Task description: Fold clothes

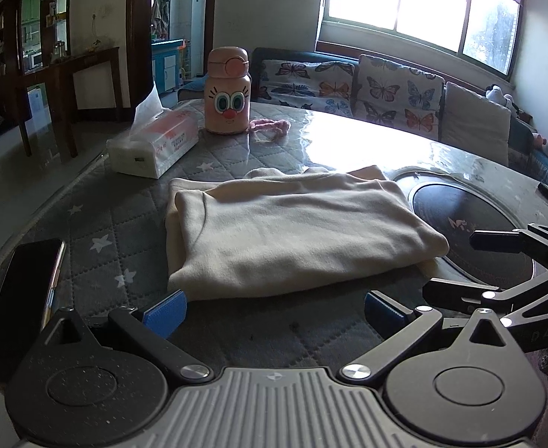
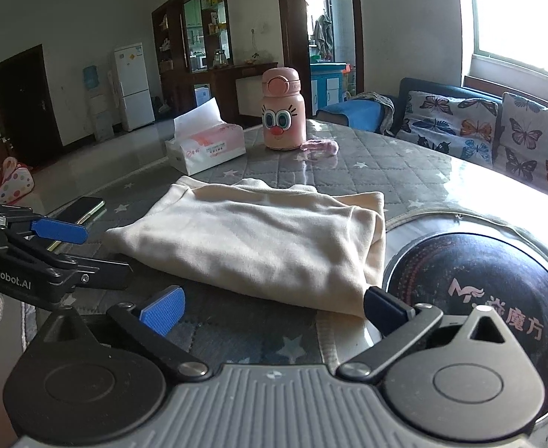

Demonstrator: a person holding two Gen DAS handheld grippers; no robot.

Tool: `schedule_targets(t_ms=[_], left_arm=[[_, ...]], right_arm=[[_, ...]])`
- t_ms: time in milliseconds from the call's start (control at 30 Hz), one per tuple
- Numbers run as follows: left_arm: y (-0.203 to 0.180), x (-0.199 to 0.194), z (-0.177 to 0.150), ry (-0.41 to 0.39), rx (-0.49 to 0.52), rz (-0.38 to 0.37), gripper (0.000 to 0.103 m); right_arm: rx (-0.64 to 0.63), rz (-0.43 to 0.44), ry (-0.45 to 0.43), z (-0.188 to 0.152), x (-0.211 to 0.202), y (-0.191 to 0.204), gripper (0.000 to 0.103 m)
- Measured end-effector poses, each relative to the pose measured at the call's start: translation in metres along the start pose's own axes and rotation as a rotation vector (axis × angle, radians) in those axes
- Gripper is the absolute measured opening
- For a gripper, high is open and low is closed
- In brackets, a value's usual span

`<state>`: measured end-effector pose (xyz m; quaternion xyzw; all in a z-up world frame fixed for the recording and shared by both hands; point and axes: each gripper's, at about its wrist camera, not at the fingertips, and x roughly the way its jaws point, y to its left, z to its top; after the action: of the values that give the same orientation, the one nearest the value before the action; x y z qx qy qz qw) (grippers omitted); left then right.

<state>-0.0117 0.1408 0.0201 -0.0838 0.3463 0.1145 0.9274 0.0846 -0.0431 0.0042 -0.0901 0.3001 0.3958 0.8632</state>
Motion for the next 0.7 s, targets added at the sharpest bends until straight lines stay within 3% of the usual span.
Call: schedule_targets(t_ms=[700], left_arm=[[-0.015,-0.017,-0.024,-0.004,0.016,0.001,0.103]], right_arm=[[-0.013,-0.021,-0.003,-0.023,-0.019,0.015,0.103]])
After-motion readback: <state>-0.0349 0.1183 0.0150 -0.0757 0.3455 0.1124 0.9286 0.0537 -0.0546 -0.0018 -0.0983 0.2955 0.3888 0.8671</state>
